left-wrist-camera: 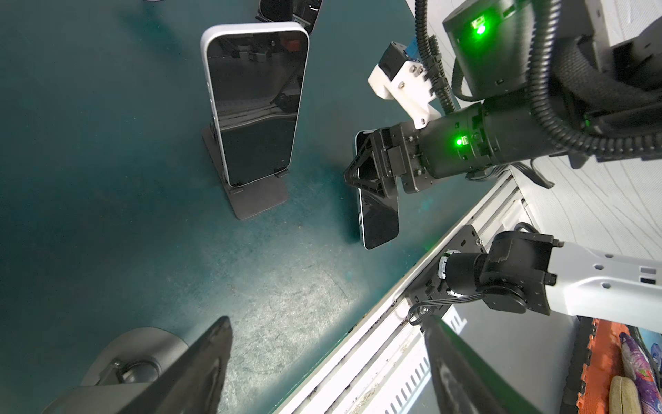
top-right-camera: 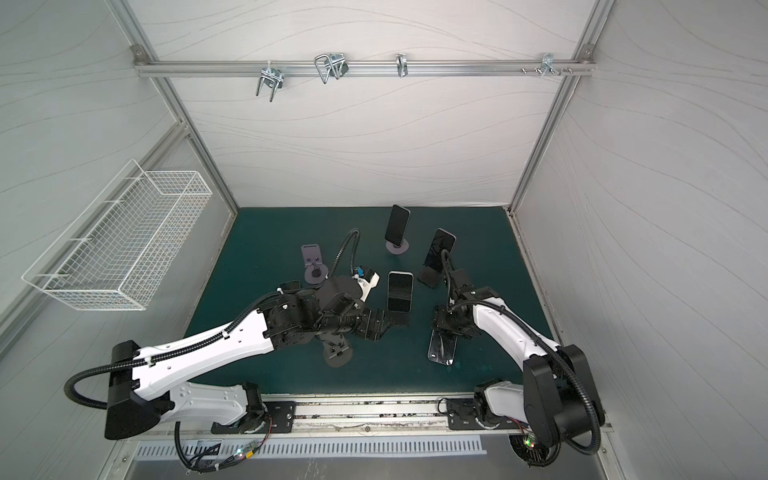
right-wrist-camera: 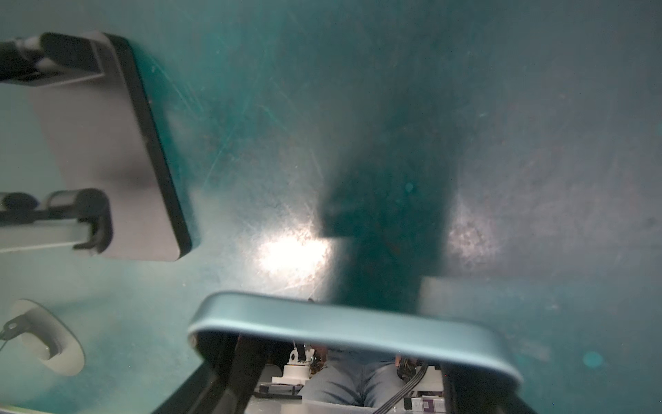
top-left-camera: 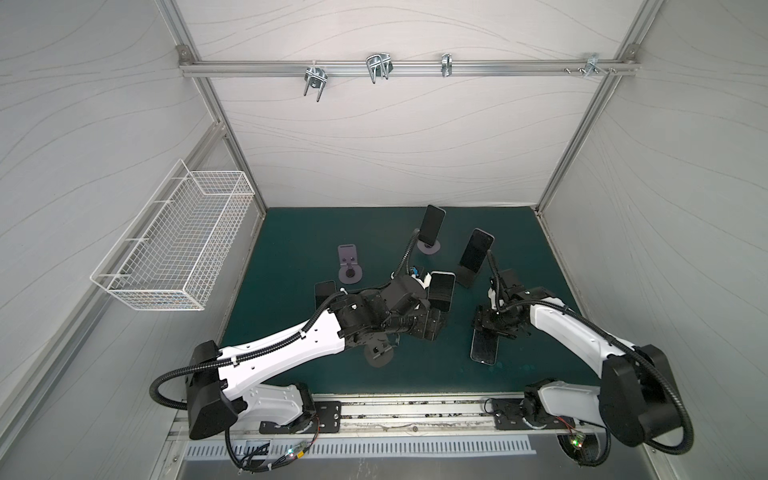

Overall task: Remove the phone from the phone stand
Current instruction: 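Lower the mint phone flat onto the table with the right gripper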

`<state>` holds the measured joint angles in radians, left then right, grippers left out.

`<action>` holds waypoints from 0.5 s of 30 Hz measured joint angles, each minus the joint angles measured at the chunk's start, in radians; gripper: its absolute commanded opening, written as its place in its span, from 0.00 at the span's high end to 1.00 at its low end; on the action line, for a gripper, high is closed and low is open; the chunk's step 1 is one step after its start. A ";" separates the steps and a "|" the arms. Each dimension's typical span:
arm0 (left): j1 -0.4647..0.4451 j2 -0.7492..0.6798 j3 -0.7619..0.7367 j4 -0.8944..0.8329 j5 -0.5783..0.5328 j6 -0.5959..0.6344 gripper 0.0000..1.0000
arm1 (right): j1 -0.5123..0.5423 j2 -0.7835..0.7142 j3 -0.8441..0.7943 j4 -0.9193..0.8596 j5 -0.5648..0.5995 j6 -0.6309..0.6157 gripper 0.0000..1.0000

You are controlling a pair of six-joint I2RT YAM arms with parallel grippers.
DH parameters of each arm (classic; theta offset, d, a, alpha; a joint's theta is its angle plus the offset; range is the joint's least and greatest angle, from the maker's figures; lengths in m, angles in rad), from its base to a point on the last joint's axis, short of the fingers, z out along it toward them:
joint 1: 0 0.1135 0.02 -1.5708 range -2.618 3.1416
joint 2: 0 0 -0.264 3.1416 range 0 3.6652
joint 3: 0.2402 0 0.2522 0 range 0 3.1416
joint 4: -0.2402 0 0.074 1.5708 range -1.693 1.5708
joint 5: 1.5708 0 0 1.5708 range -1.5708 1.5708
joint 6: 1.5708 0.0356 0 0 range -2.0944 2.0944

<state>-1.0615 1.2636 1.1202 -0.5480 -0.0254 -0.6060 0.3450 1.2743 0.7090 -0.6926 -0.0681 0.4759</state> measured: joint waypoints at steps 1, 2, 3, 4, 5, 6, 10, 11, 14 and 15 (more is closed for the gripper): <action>0.000 0.000 0.000 0.000 0.000 0.000 0.15 | -0.004 0.011 0.003 0.002 0.000 -0.004 0.39; 0.000 0.000 0.000 0.000 0.000 0.000 0.15 | -0.008 0.024 0.006 0.005 0.000 -0.008 0.39; 0.000 0.000 0.000 0.000 0.000 0.000 0.15 | -0.014 0.038 0.010 0.006 0.001 -0.014 0.39; 0.000 0.000 0.000 0.000 0.000 0.000 0.15 | -0.018 0.048 0.013 0.007 0.002 -0.019 0.39; 0.000 0.000 0.000 0.000 -0.001 0.000 0.15 | -0.023 0.060 0.016 0.009 0.003 -0.025 0.39; 0.000 0.000 0.000 0.000 -0.001 0.000 0.15 | -0.029 0.070 0.021 0.010 0.003 -0.031 0.39; 0.000 0.000 0.000 -0.001 -0.002 0.001 0.15 | -0.046 0.109 0.045 0.012 0.005 -0.050 0.39; 0.000 0.000 0.000 -0.002 -0.002 0.002 0.15 | -0.049 0.119 0.053 0.013 0.005 -0.056 0.39; 0.000 0.000 0.000 -0.003 -0.003 0.003 0.15 | -0.057 0.146 0.072 0.012 0.005 -0.068 0.38; 0.000 0.000 0.000 -0.003 -0.004 0.003 0.15 | -0.061 0.155 0.077 0.012 0.004 -0.074 0.38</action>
<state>-1.0615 1.2633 1.1202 -0.5510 -0.0292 -0.6029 0.2840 1.4292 0.7864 -0.6804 -0.0639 0.4015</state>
